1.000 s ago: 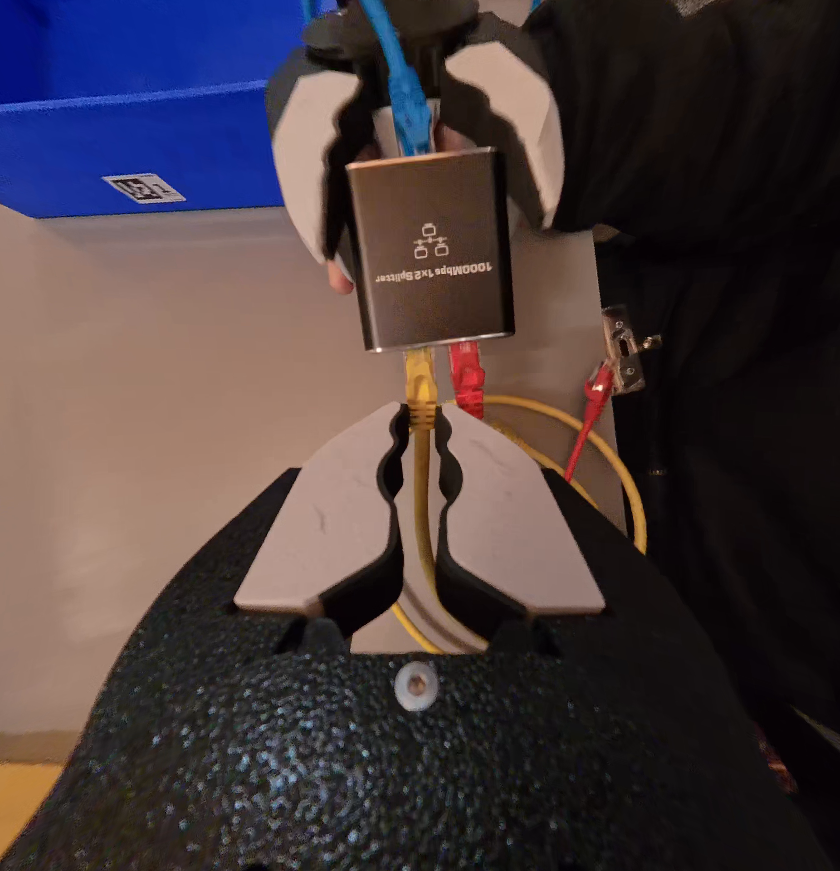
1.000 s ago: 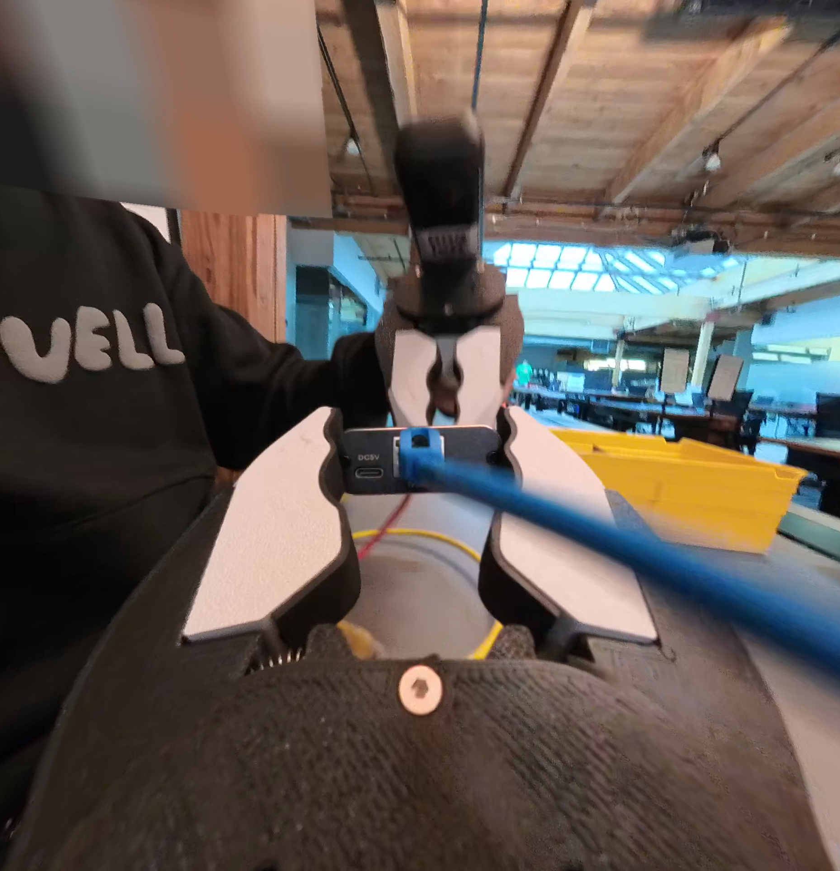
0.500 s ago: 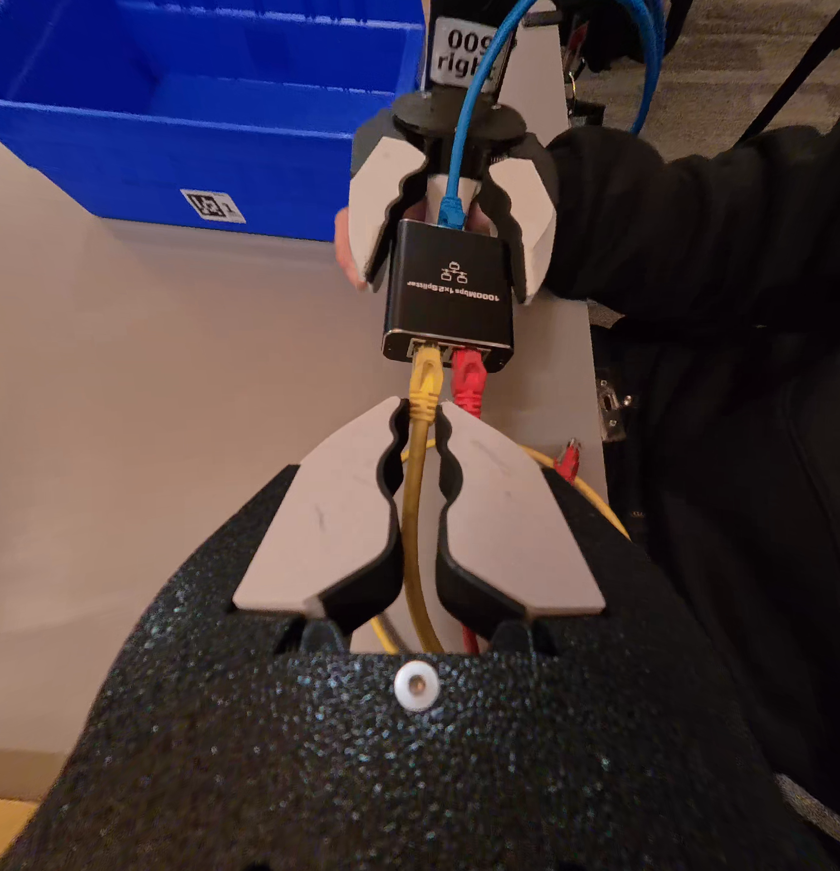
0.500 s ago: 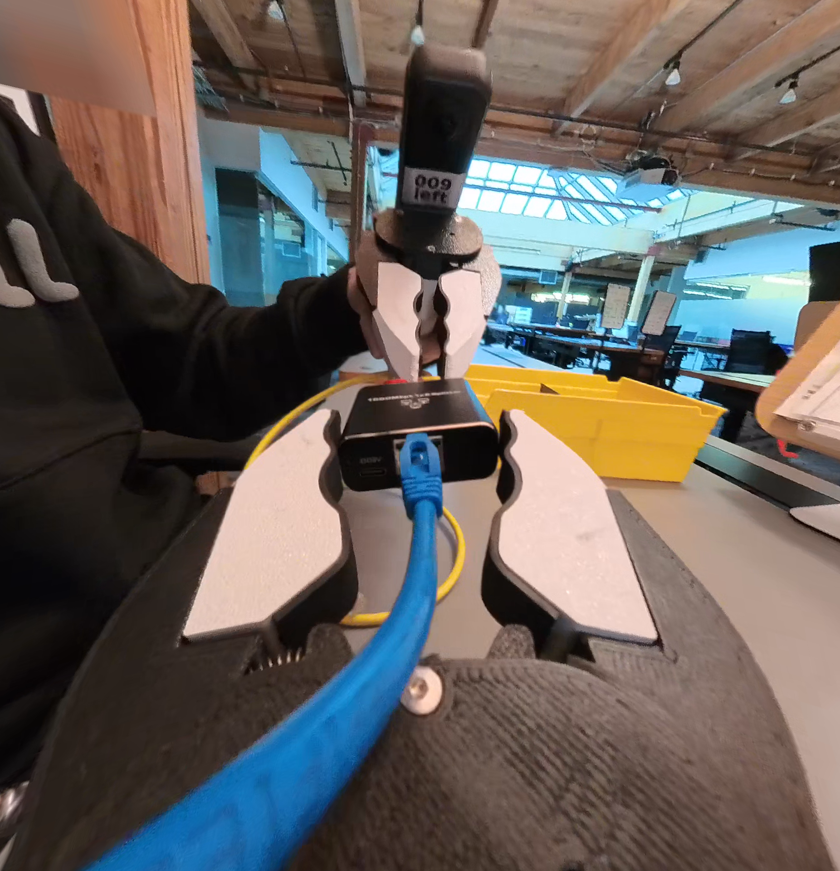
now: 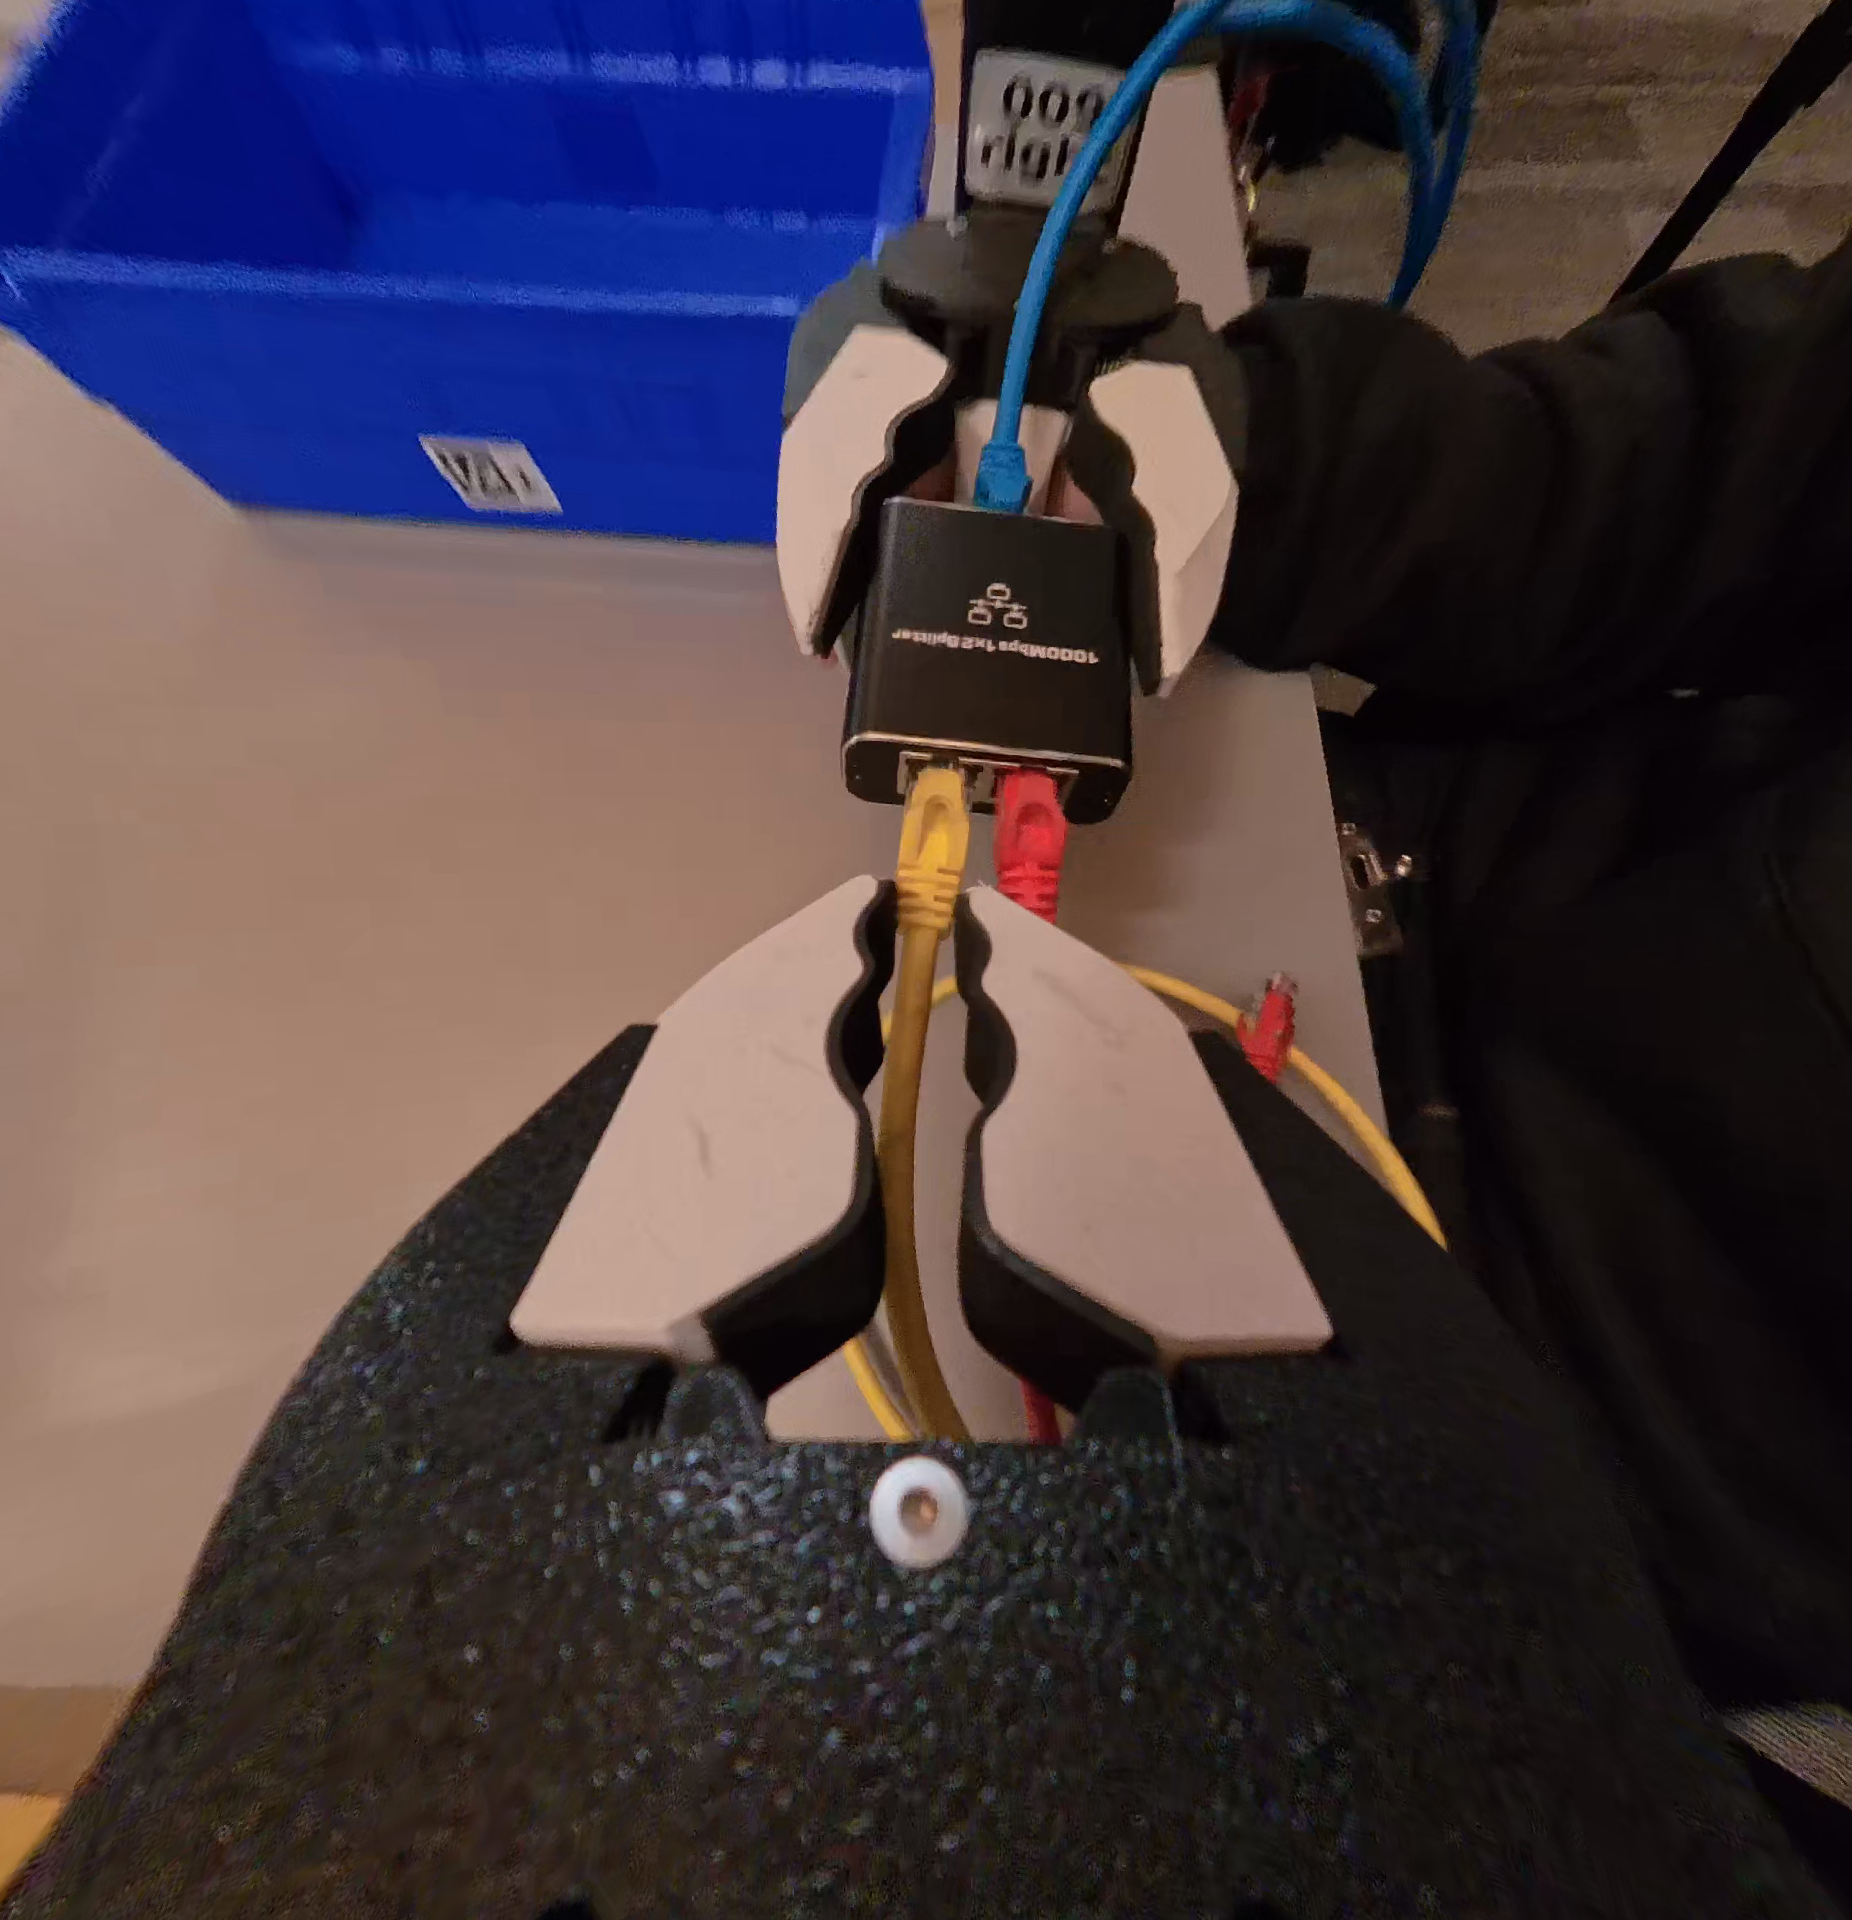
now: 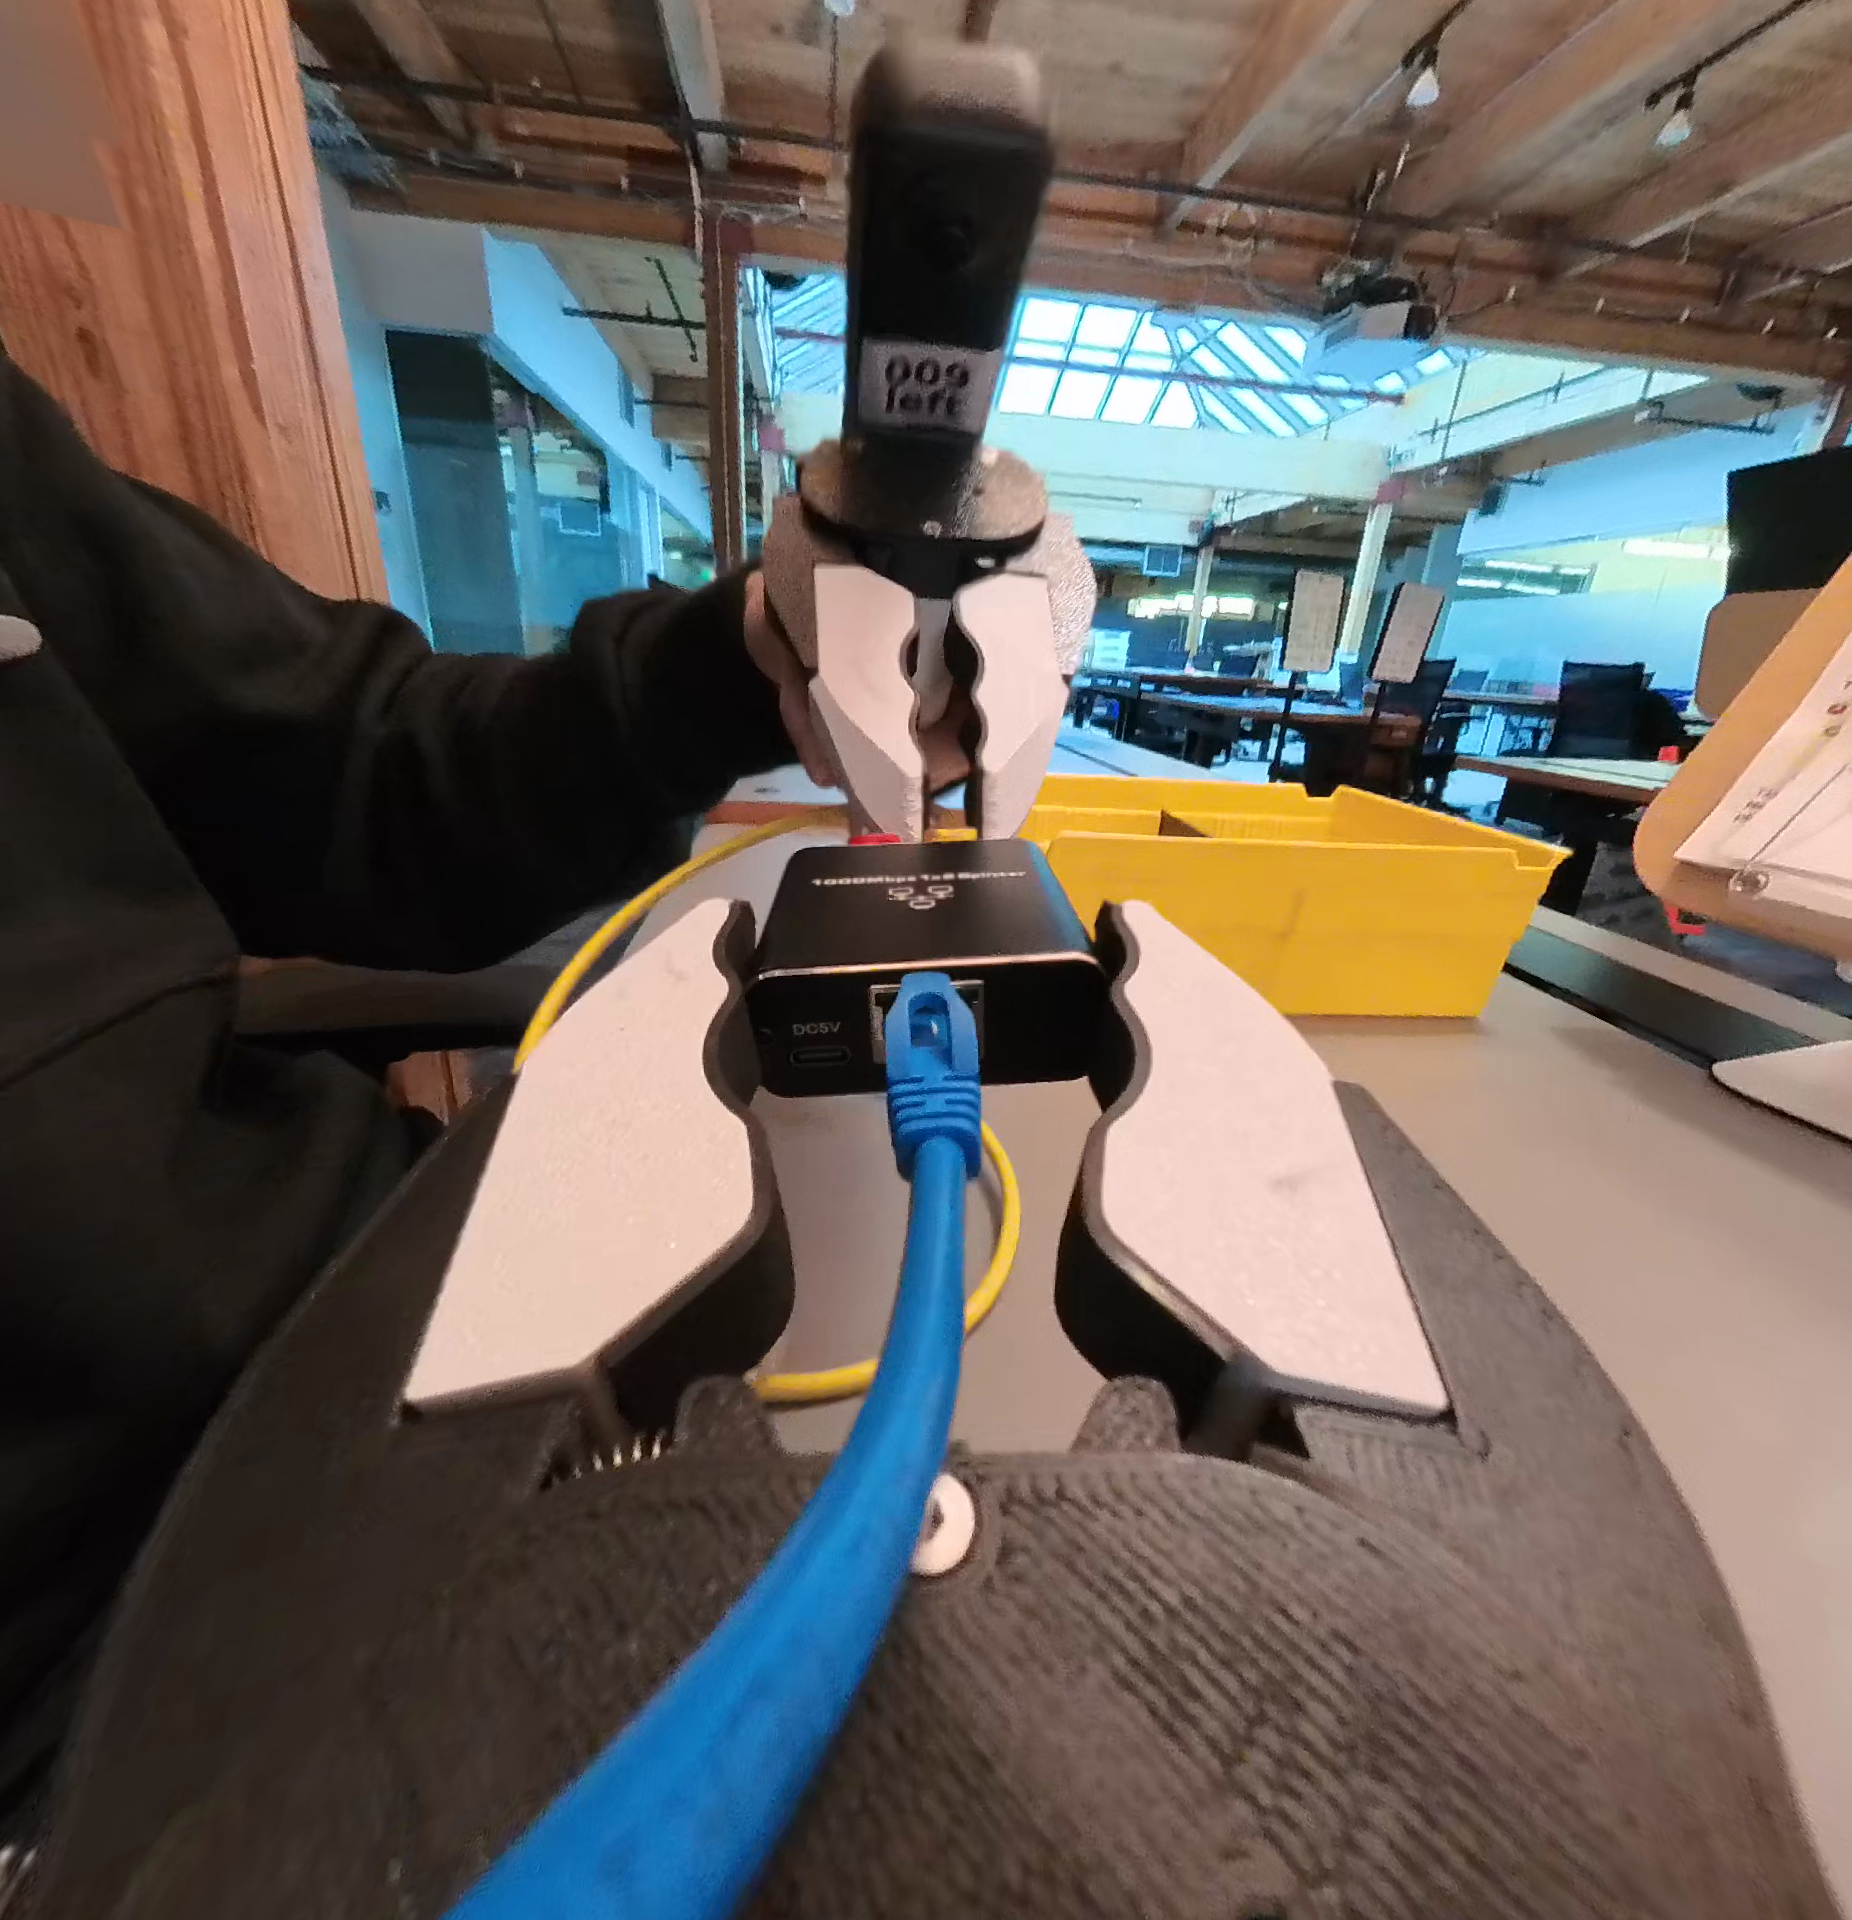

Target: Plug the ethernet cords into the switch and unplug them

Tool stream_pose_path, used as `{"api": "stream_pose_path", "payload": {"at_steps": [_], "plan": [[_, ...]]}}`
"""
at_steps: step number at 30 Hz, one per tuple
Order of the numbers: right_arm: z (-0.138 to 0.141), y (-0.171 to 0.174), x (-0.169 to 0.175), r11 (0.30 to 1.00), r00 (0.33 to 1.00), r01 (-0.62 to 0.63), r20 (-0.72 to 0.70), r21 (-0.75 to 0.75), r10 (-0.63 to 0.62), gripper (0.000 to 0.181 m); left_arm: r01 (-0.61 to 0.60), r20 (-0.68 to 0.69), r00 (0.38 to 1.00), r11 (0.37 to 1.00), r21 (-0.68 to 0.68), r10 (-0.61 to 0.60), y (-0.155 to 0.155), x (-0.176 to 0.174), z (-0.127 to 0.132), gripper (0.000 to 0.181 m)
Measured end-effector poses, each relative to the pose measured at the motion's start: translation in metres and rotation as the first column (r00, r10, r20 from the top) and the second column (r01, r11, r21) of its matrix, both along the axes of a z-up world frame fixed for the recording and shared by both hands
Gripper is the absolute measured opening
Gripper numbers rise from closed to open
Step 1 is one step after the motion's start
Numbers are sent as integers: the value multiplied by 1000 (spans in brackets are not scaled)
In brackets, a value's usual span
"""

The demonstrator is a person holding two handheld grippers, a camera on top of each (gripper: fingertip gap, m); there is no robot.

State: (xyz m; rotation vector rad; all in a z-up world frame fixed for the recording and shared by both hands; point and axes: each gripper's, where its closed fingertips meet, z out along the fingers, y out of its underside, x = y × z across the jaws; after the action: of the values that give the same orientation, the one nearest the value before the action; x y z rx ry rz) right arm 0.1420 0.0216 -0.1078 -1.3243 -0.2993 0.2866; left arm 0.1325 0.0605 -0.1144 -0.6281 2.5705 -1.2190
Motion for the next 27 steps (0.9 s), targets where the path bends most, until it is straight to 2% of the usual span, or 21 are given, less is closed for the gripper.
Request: {"api": "stream_pose_path", "payload": {"at_steps": [5, 8, 12, 15, 18, 27], "plan": [[12, -3, -2, 998, 999, -25, -43, 64, 28, 63, 53, 45, 998, 989, -141, -47, -3, -3, 8, 10], [9, -2, -4, 998, 999, -35, -30, 53, 36, 63, 54, 33, 998, 986, -157, -49, -2, -5, 3, 10], [0, 2, -4, 1000, 1000, -23, -2, 16, 23, 63, 29, 75, 997, 996, -90, -22, 2, -3, -3, 9], [11, -1, -4, 995, 997, -41, -59, 90, 46, 64, 33, 100, 995, 980, -196, -13, -3, -3, 16, 9], [9, 0, -4, 995, 997, -40, -58, 87, 45, 64, 42, 118, 993, 987, -156, -24, -4, -3, 16, 9], [15, -8, -3, 987, 989, -76, -112, 144, 93, 64, 54, 108, 994, 970, -237, -29, -13, -2, 23, 9]]}}
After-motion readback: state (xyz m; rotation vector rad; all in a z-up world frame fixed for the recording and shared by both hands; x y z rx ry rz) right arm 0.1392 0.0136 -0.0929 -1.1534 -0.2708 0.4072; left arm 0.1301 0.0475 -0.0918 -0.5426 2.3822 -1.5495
